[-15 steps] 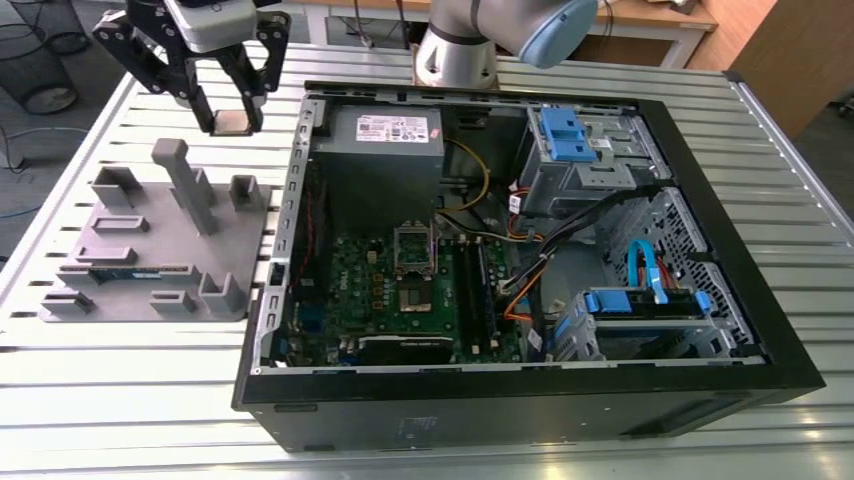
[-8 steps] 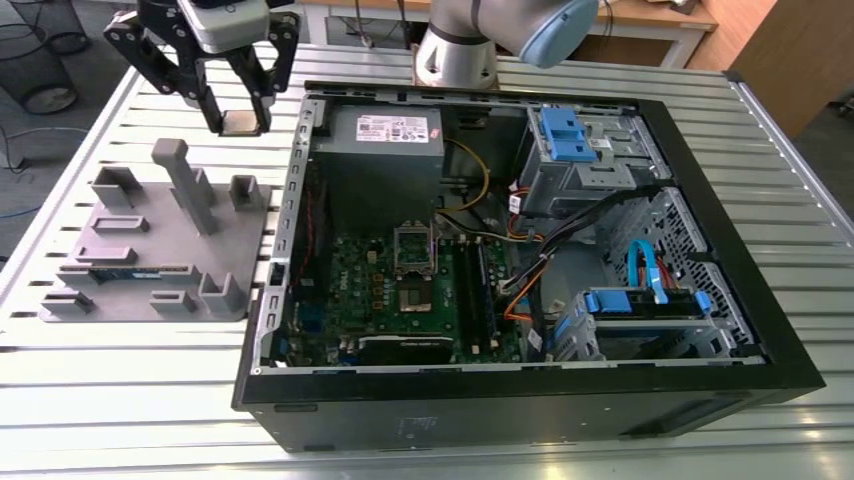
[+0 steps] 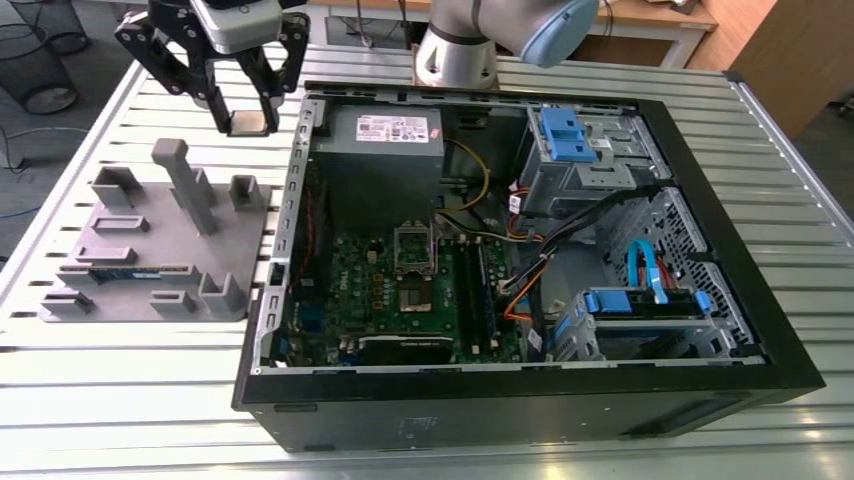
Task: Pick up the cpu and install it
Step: 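Pick up the cpu and move it towards the insertion slot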
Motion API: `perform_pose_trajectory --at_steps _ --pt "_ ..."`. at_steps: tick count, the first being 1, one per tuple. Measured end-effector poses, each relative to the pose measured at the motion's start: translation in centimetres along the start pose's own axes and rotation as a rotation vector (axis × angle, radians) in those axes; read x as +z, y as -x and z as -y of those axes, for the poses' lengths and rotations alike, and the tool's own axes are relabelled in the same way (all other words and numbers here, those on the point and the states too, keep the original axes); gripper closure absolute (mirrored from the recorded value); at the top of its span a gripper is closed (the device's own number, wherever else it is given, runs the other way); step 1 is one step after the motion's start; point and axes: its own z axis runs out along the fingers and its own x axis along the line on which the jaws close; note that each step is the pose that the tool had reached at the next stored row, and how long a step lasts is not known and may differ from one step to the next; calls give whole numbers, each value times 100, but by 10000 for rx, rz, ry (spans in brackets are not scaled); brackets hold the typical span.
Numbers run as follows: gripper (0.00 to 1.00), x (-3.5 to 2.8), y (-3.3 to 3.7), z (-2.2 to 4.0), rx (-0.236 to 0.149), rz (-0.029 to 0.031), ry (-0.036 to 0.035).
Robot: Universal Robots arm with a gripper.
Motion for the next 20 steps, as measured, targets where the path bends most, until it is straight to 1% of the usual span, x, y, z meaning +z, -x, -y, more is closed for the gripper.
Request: perform_pose_trajectory --at_steps 12,20 --pt "53 5 133 7 -1 0 1" --pt "53 9 237 13 0 0 0"
